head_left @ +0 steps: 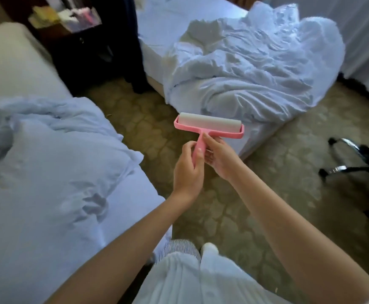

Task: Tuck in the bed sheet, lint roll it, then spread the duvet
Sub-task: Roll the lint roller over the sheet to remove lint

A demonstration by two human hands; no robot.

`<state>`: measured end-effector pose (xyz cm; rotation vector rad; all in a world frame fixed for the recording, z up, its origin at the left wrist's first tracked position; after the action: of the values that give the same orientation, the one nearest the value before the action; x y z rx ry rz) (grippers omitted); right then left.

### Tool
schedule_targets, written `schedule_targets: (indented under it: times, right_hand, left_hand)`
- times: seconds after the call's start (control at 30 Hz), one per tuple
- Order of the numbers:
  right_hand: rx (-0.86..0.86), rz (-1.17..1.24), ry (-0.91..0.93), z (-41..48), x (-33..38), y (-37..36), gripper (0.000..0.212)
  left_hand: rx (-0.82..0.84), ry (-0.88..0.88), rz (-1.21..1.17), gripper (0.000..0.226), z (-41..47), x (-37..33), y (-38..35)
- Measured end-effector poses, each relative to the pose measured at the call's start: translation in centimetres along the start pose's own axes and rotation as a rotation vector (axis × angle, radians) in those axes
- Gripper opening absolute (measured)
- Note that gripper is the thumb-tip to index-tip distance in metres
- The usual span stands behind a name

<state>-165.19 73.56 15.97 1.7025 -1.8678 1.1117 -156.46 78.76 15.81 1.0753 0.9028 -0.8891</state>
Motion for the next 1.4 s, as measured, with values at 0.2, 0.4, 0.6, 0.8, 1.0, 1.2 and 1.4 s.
schedule_targets:
  times: [0.2, 0.4, 0.6, 0.8, 1.0, 1.2, 1.4]
  right_hand:
    - [0.172, -0.21, -0.076, 10.0, 6.2, -6.5, 0.008]
    - [0.278, -0.312, -0.113, 22.7, 11.4, -15.9, 0.028]
    - [0.373, -0.454, -0.154, 32.9, 17.3, -26.7, 0.024]
    - [0.416, -0.55, -0.166, 42.9, 22.9, -35.4, 0.012]
    - [0.481, -0.614, -0.161, 55.2, 28.2, -44.1, 0.013]
    - [0.539, -0.706, -0.212, 65.3, 34.3, -53.9, 0.013]
    - [0.57, -0.724, -0.256, 75.1, 37.6, -63.9, 0.027]
  left_hand:
    - [-0.267, 0.097, 0.086, 0.033, 9.9, 3.2, 2.7]
    - [-0.449, 0.134, 0.171, 0.033, 22.1, 9.1, 8.3]
    - [-0.581, 0.182, 0.238, 0.035, 34.1, 14.2, 15.6]
    - [-0.688, 0.21, 0.243, 0.035, 45.7, 18.8, 20.7]
    - [-0.78, 0.235, 0.224, 0.035, 59.0, 25.2, 25.9]
    - [-0.89, 0.313, 0.186, 0.032, 71.4, 29.3, 32.2]
    - [-0.929, 0.334, 0.207, 0.029, 81.9, 34.9, 40.0]
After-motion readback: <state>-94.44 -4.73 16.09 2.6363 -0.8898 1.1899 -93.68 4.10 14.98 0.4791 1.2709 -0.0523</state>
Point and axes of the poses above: each hand's wrist, its own z-axis towards the middle knuckle, its own y-axis out of the back of the hand, x = y × z, the point moved 3 cm from there along z, towards the middle knuckle, and after that the axes turned 12 degrees about -y, right-handed, at the moved point
